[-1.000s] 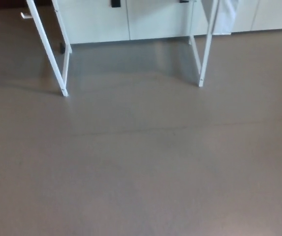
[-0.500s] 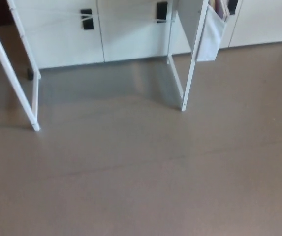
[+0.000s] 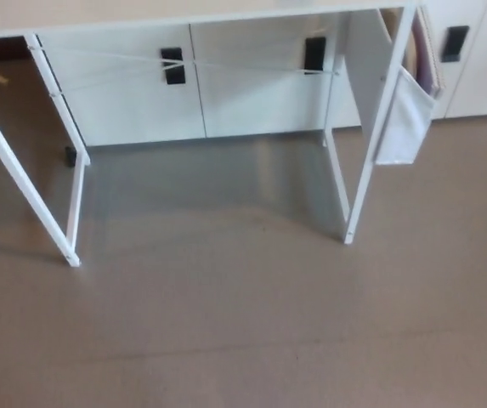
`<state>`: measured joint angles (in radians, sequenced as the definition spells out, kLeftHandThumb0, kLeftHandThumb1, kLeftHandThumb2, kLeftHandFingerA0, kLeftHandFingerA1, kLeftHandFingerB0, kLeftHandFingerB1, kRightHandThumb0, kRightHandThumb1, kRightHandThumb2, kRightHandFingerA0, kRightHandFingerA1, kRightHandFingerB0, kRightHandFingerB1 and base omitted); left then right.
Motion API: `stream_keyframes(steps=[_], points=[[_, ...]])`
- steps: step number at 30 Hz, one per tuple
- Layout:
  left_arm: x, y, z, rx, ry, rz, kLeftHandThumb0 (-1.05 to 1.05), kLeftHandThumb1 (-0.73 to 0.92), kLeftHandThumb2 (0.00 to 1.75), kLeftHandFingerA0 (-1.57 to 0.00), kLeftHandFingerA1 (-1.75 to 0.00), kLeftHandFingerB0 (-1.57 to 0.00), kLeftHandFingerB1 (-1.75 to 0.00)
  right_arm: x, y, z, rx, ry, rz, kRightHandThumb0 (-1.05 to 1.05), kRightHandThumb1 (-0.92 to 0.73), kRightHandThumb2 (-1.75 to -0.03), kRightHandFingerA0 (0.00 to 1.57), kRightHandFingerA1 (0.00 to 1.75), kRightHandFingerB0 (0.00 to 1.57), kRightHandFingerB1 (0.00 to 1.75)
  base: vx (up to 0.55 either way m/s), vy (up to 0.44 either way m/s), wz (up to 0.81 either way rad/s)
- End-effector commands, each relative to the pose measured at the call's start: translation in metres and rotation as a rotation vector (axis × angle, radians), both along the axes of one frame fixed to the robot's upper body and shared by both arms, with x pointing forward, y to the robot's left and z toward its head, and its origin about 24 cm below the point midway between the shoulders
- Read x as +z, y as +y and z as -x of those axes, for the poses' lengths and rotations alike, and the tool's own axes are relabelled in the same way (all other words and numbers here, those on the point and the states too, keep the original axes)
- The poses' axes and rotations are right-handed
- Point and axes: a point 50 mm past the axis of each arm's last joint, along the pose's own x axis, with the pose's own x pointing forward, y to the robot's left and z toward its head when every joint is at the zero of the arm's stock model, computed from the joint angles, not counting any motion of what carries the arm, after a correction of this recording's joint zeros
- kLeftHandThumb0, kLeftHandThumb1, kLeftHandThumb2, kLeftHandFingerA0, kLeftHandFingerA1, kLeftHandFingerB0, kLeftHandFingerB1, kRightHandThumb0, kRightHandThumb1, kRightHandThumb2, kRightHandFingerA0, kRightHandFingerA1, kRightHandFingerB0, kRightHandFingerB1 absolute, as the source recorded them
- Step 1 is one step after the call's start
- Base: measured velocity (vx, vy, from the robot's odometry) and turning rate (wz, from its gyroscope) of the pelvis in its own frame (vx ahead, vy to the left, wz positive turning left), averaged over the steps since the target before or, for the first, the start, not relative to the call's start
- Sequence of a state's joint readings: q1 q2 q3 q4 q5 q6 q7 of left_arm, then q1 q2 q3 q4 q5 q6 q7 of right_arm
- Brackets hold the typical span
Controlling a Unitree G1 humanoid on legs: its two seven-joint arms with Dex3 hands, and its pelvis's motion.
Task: The robot walks towards a desk on which a file tray is kept in the middle and a cube is kept to its right. The robot lifts the cube using its right hand and places it on the file tray.
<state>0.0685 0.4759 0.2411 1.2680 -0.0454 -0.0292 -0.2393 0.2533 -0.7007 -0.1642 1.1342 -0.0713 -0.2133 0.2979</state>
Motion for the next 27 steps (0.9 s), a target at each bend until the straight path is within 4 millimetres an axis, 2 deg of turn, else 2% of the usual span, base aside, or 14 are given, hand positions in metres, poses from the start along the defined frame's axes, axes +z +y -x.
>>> stream_keyframes(steps=[1, 4, 5, 8, 11, 14, 15, 16, 17, 21, 22, 24, 26, 27], points=[[0.0037, 0.0055, 0.0015, -0.002, 0.003, -0.038, -0.78, 0.45, 1.44, -0.09, -0.86, 0.0, -0.81, 0.001, -0.0023, 0.004, -0.01, 0.023, 0.007, -0.78, -0.56, -0.9, 0.39, 0.55, 0.06, 0.36, 0.29, -0.015, -0.07], [0.0058, 0.0064, -0.0033, -0.021, -0.015, -0.03, -0.78, 0.46, 1.44, -0.05, -0.86, 0.0, -0.81, -0.0001, -0.0019, 0.0029, -0.056, -0.003, -0.016, -0.73, -0.64, -0.6, 0.35, 0.47, 0.11, 0.33, 0.32, 0.043, -0.2], [0.0064, 0.0065, -0.0033, -0.044, -0.012, -0.036, -0.8, 0.49, 1.47, -0.15, -0.89, 0.0, -0.8, 0.0003, -0.0018, 0.0027, -0.031, 0.004, -0.008, -0.8, -0.55, -0.91, 0.24, 0.52, 0.05, 0.31, 0.31, 0.11, -0.26], [0.0057, 0.0065, -0.0031, -0.013, -0.01, -0.032, -0.74, 0.48, 1.45, -0.1, -0.86, 0.0, -0.79, 0.0003, -0.0018, 0.0027, -0.026, 0.006, -0.007, -0.77, -0.67, -0.61, 0.41, 0.56, 0.09, 0.3, 0.38, 0.124, -0.22], [0.0046, 0.0056, -0.0021, 0.006, -0.023, -0.029, -0.74, 0.5, 1.47, -0.07, -0.86, 0.0, -0.8, -0.0001, -0.0021, 0.0024, -0.023, 0.023, 0.004, -0.87, -0.58, -0.9, 0.49, 0.67, 0.08, 0.34, 0.29, 0.108, -0.39], [0.0036, 0.0049, -0.0022, 0.032, -0.025, -0.031, -0.76, 0.55, 1.51, -0.06, -0.87, 0.0, -0.81, -0.0002, -0.0029, 0.0034, -0.032, 0.023, -0.006, -0.78, -0.68, -0.61, 0.44, 0.52, 0.08, 0.29, 0.22, 0.072, -0.01], [0.0047, 0.0053, -0.0022, 0.007, -0.033, -0.03, -0.9, 0.29, 1.6, -0.22, -1.32, -0.29, -1.28, -0.0008, -0.0022, 0.0039, -0.053, 0.001, -0.017, -0.81, -0.56, -0.89, 0.36, 0.55, 0.07, 0.35, 0.18, -0.008, 0.12], [0.0049, 0.0055, -0.0025, 0.004, -0.026, -0.03, -0.82, 0.51, 1.52, -0.06, -0.89, 0.0, -0.84, -0.0007, -0.0012, 0.0046, -0.043, -0.016, -0.014, -0.83, -0.57, -0.9, 0.37, 0.55, 0.07, 0.35, 0.16, -0.021, 0.05], [0.0047, 0.0058, -0.0022, 0.015, -0.019, -0.028, -0.78, 0.49, 1.48, -0.06, -0.86, 0.0, -0.81, -0.0004, -0.0007, 0.0042, -0.03, -0.016, -0.007, -0.77, -0.56, -0.9, 0.42, 0.59, 0.05, 0.37, 0.15, -0.051, 0.06], [0.0032, 0.0055, -0.0026, 0.034, 0.016, -0.046, -0.73, 0.52, 1.47, -0.18, -0.88, 0.0, -0.79, 0.0018, -0.002, 0.0057, -0.03, 0.002, -0.027, -0.77, -0.56, -0.91, 0.39, 0.57, 0.04, 0.35, 0.14, -0.148, 0.21], [0.0032, 0.0054, -0.0028, 0.034, 0.015, -0.047, -0.77, 0.54, 1.51, -0.24, -0.92, 0.0, -0.81, 0.0016, -0.0019, 0.006, -0.029, 0.003, -0.023, -0.75, -0.69, -0.61, 0.43, 0.48, 0.09, 0.29, 0.18, -0.294, -0.51], [0.0036, 0.0054, -0.0049, 0.032, 0.009, -0.047, -0.8, 0.55, 1.53, -0.39, -0.99, 0.0, -0.82, 0.0018, -0.0017, 0.0038, -0.025, -0.002, -0.02, -0.8, -0.57, -0.91, 0.35, 0.55, 0.05, 0.32, 0.21, -0.067, 0.25], [0.0039, 0.0051, -0.0054, 0.01, 0.007, -0.043, -0.9, 0.32, 1.57, -0.5, -1.11, -0.26, -0.99, 0.0017, -0.0016, 0.0032, -0.029, -0.005, -0.013, -0.74, -0.68, -0.62, 0.32, 0.38, 0.1, 0.29, 0.16, -0.146, 0.02], [0.0036, 0.0047, -0.0048, 0.022, -0.005, -0.033, -0.72, 0.55, 1.5, -0.09, -0.86, -0.01, -0.79, 0.0008, -0.001, 0.004, -0.04, -0.025, -0.02, -0.79, -0.55, -0.9, 0.23, 0.5, 0.05, 0.34, 0.19, -0.127, 0.02]])
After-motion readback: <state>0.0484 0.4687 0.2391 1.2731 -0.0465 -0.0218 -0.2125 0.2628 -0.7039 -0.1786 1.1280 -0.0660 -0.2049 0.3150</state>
